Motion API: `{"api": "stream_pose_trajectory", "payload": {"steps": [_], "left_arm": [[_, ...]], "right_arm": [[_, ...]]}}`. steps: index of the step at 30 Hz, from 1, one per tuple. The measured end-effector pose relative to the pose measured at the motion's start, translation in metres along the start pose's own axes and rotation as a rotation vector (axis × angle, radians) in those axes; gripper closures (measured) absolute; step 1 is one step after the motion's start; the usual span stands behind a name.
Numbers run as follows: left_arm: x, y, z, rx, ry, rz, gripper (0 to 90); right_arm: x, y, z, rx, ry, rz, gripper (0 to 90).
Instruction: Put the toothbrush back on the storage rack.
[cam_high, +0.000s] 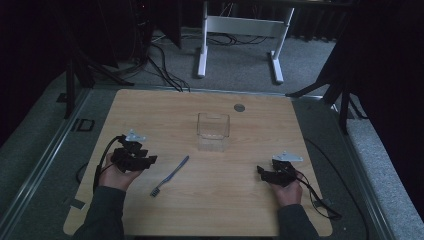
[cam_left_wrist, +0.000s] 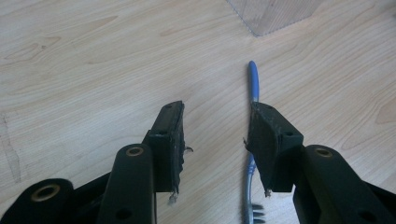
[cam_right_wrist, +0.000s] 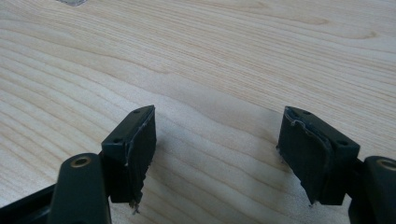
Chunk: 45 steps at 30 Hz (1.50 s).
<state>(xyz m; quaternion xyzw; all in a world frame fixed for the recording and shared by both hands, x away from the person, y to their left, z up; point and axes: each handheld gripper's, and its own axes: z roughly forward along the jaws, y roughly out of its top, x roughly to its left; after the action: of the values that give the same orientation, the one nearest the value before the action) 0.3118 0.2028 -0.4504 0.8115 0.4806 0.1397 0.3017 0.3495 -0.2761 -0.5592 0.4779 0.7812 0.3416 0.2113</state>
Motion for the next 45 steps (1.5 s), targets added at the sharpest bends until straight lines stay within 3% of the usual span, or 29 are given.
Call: {"api": "stream_pose_trajectory", "payload": {"steps": [45], "left_arm": [[-0.015,0.014,0.026,0.147,-0.031,0.083,57.2]], "right_arm": [[0.0,0.0,0.0,0.0,0.0,0.0,27.5]]}}
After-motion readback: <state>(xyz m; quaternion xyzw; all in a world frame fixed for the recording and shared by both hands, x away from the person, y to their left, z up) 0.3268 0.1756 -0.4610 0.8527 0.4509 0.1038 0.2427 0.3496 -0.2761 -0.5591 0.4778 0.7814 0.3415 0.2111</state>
